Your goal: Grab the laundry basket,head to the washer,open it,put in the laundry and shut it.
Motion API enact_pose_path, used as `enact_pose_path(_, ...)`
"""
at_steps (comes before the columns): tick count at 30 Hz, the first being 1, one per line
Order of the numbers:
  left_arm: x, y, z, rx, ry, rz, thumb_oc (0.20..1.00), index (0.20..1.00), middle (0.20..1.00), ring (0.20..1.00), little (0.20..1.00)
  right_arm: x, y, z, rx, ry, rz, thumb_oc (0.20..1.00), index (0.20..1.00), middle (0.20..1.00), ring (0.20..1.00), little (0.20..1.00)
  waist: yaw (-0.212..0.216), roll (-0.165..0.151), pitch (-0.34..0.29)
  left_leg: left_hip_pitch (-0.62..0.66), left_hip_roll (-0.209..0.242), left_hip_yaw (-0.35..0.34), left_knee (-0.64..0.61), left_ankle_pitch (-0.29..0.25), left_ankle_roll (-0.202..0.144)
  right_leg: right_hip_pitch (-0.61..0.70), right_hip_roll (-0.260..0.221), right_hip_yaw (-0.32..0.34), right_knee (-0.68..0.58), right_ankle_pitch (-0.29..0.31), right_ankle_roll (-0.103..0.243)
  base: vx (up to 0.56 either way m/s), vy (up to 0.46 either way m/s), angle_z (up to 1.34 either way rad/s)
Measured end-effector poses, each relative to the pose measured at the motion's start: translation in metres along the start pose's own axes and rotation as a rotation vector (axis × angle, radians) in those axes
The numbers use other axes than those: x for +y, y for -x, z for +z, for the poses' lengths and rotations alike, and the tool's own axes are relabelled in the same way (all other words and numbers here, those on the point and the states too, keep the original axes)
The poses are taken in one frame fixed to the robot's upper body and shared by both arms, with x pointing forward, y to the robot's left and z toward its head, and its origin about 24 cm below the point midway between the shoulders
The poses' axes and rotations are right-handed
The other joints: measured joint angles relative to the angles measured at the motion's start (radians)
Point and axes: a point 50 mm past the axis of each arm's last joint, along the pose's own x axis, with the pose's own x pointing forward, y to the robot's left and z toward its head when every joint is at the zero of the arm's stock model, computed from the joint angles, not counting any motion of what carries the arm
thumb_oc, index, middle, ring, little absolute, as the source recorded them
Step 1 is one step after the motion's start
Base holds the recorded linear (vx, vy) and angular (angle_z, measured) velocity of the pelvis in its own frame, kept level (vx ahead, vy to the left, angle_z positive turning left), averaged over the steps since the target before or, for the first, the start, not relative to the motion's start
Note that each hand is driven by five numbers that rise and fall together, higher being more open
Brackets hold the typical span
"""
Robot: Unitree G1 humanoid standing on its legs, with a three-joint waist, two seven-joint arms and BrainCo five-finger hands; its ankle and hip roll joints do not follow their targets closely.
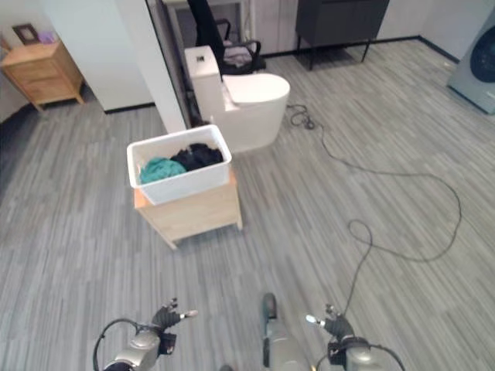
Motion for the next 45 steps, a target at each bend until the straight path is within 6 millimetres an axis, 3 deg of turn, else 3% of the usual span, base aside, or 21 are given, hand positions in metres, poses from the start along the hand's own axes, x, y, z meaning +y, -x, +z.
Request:
enact_pose_path(4,-0.006,-0.001,-0.007,0.056,0.031,-0.006,1.0,1.0,1.0,1.0,1.0,-0.004,-0.004,0.01,-0.015,0.003,-0.011,1.0,1.0,1.0,1.0,1.0,-0.007,0.032,-0.023,0.008,0.062,-0.042,0.12,0.026,-0.055,0.089,0.072,-0.026,-0.031,-0.014,-0.087,0.33,-0.232,0.33)
enact_pose_path(6,-0.007,-0.002,-0.006,0.059,0.043,-0.015,1.0,1.0,1.0,1.0,1.0,-0.01,-0.004,0.022,-0.059,0.015,-0.017,1.0,1.0,1.0,1.0,1.0,-0.006,0.026,-0.026,-0.049,0.08,-0.089,0.275,0.053,-0.147,0.156,0.088,-0.053,-0.09,-0.033,-0.115,0.35,-0.326,0.39)
enact_pose_path(7,-0.011,-0.004,0.002,0.037,0.051,-0.03,1.0,1.0,1.0,1.0,1.0,-0.014,0.0,0.023,-0.099,-0.052,-0.029,1.0,1.0,1.0,1.0,1.0,-0.004,0.004,-0.014,-0.246,0.101,-0.098,0.658,0.083,-0.247,0.193,0.087,-0.083,-0.098,-0.038,-0.156,0.21,-0.268,0.47)
enact_pose_path(10,-0.009,-0.006,0.009,0.014,0.066,-0.031,1.0,1.0,1.0,1.0,1.0,-0.004,-0.001,0.03,-0.122,-0.036,0.019,1.0,1.0,1.0,1.0,1.0,0.003,-0.028,0.004,-0.444,0.177,0.015,0.981,0.147,-0.154,0.214,0.117,-0.099,-0.063,-0.101,-0.251,0.23,-0.193,0.17)
enact_pose_path(13,0.003,-0.009,0.026,-0.039,0.063,-0.003,1.0,1.0,1.0,1.0,1.0,0.008,-0.001,0.033,-0.14,-0.03,0.056,1.0,1.0,1.0,1.0,1.0,0.024,-0.104,0.045,-0.519,0.163,0.235,0.702,0.132,-0.129,0.269,0.1,-0.122,-0.077,-0.107,-0.145,0.26,0.029,0.18)
enact_pose_path(14,0.003,-0.008,0.024,-0.032,0.062,-0.003,1.0,1.0,1.0,1.0,1.0,0.007,-0.001,0.034,-0.148,-0.031,0.054,1.0,1.0,1.0,1.0,1.0,0.024,-0.098,0.047,-0.522,0.149,0.26,0.597,0.135,-0.123,0.275,0.095,-0.133,-0.067,-0.165,-0.017,0.28,0.115,0.18)
enact_pose_path(15,-0.006,-0.009,0.028,-0.042,0.075,-0.021,1.0,1.0,1.0,1.0,1.0,0.002,0.001,0.042,-0.182,-0.035,0.04,1.0,1.0,1.0,1.0,1.0,0.024,-0.047,0.07,-0.527,0.188,0.248,0.469,0.138,-0.126,0.234,0.09,-0.188,0.069,-0.279,-0.078,0.33,0.151,0.1)
enact_pose_path(17,-0.009,-0.009,0.027,-0.041,0.074,-0.027,1.0,1.0,1.0,1.0,1.0,-0.011,0.004,0.043,-0.188,0.012,0.015,1.0,1.0,1.0,1.0,1.0,0.027,-0.028,0.079,-0.528,0.187,0.224,0.198,0.179,-0.158,0.257,0.084,-0.145,0.094,-0.269,-0.226,0.34,0.163,0.25)
enact_pose_path(19,-0.004,-0.007,0.017,-0.018,0.066,-0.012,1.0,1.0,1.0,1.0,1.0,-0.014,0.004,0.034,-0.153,0.022,-0.003,1.0,1.0,1.0,1.0,1.0,0.062,-0.018,0.074,-0.517,0.12,0.156,0.002,0.211,-0.114,0.315,0.092,-0.127,0.007,-0.244,-0.067,0.34,0.191,-0.23)
enact_pose_path(20,-0.001,-0.006,0.013,-0.001,0.066,-0.001,1.0,1.0,1.0,1.0,1.0,-0.015,0.002,0.034,-0.144,0.027,-0.005,1.0,1.0,1.0,1.0,1.0,0.077,0.003,0.086,-0.516,0.11,0.143,-0.019,0.225,-0.095,0.329,0.096,-0.123,0.025,-0.279,0.131,0.23,0.148,-0.66)
enact_pose_path(22,0.01,-0.004,0.0,0.041,0.085,0.038,1.0,1.0,1.0,1.0,1.0,-0.012,0.004,0.033,-0.143,0.063,0.024,1.0,1.0,1.0,1.0,1.0,0.078,-0.008,0.085,-0.502,0.134,0.227,0.015,0.244,-0.087,0.382,0.134,-0.116,0.019,-0.286,-0.098,0.37,0.265,-0.38)
enact_pose_path(25,0.02,-0.002,-0.006,0.052,0.079,0.07,1.0,1.0,1.0,1.0,1.0,-0.003,0.008,0.015,-0.102,0.038,0.042,1.0,1.0,1.0,1.0,1.0,0.075,-0.082,0.05,-0.495,0.04,0.294,0.191,0.229,0.022,0.426,0.105,-0.102,0.019,-0.291,-0.053,0.36,0.325,-0.13)
enact_pose_path(27,0.016,-0.003,-0.003,0.036,0.069,0.056,1.0,1.0,1.0,1.0,1.0,-0.005,0.011,0.008,-0.085,0.047,0.052,1.0,1.0,1.0,1.0,1.0,0.057,-0.02,0.029,-0.479,0.038,0.288,0.219,0.244,0.145,0.382,0.166,-0.089,0.148,-0.283,-0.028,0.37,0.461,-0.13)
enact_pose_path(28,0.012,-0.001,-0.009,0.047,0.073,0.048,1.0,1.0,1.0,1.0,1.0,-0.012,0.015,0.005,-0.078,0.068,0.047,1.0,1.0,1.0,1.0,1.0,0.075,0.036,0.021,-0.433,0.077,0.269,0.179,0.229,0.288,0.34,0.182,-0.077,0.283,-0.393,-0.041,0.34,0.466,-0.65)
enact_pose_path(30,0.023,0.001,-0.015,0.061,0.078,0.079,1.0,1.0,1.0,1.0,1.0,-0.005,0.017,0.001,-0.076,0.059,0.053,1.0,1.0,1.0,1.0,1.0,0.051,-0.085,-0.034,-0.429,-0.023,0.314,0.245,0.166,0.198,0.392,-0.035,-0.011,0.207,-0.499,-0.042,0.22,0.338,-0.28)
enact_pose_path(36,0.034,0.0,-0.008,0.037,0.064,0.103,1.0,1.0,1.0,1.0,1.0,0.017,0.01,0.028,-0.165,0.113,0.153,1.0,1.0,1.0,1.0,1.0,0.115,-0.068,-0.046,-0.316,-0.059,0.331,0.147,0.108,0.157,0.277,-0.144,-0.142,0.513,-0.412,0.011,0.17,0.313,-0.11)
enact_pose_path(38,0.034,-0.001,0.0,0.005,0.052,0.094,1.0,1.0,1.0,1.0,1.0,0.019,0.01,0.035,-0.191,0.109,0.163,1.0,1.0,1.0,1.0,1.0,0.106,-0.057,-0.039,-0.299,-0.095,0.26,0.105,0.108,0.161,0.235,-0.117,-0.062,0.491,-0.431,0.015,0.29,0.311,0.52)
enact_pose_path(40,0.029,-0.008,0.019,-0.021,0.004,0.078,1.0,1.0,1.0,1.0,1.0,0.021,0.007,0.035,-0.177,0.128,0.175,1.0,1.0,1.0,1.0,1.0,0.091,-0.008,0.026,-0.276,-0.051,0.179,0.085,0.126,0.163,0.143,0.106,0.07,0.462,-0.485,-0.068,0.1,0.071,0.96)
enact_pose_path(41,0.03,-0.008,0.02,-0.027,-0.021,0.07,1.0,1.0,1.0,1.0,1.0,0.026,0.006,0.034,-0.171,0.122,0.193,1.0,1.0,1.0,1.0,1.0,0.08,-0.001,0.038,-0.246,-0.044,0.173,0.037,0.159,0.123,0.079,0.196,0.093,0.353,-0.449,-0.04,0.1,0.001,0.93)
enact_pose_path(43,0.036,-0.005,0.01,-0.004,-0.027,0.08,1.0,1.0,1.0,1.0,1.0,0.03,0.007,0.035,-0.179,0.131,0.214,1.0,1.0,1.0,1.0,1.0,0.086,-0.043,0.04,-0.213,-0.083,0.234,0.009,0.128,0.102,-0.016,0.098,-0.177,0.292,-0.365,-0.062,0.12,-0.032,0.42)
enact_pose_path(45,0.032,0.002,-0.017,0.067,-0.027,0.071,1.0,1.0,1.0,1.0,1.0,0.027,0.009,0.028,-0.16,0.123,0.203,1.0,1.0,1.0,1.0,1.0,0.078,-0.06,0.035,-0.172,-0.121,0.209,0.038,0.077,0.073,0.001,0.008,-0.266,0.231,-0.235,-0.096,0.07,-0.048,0.19)
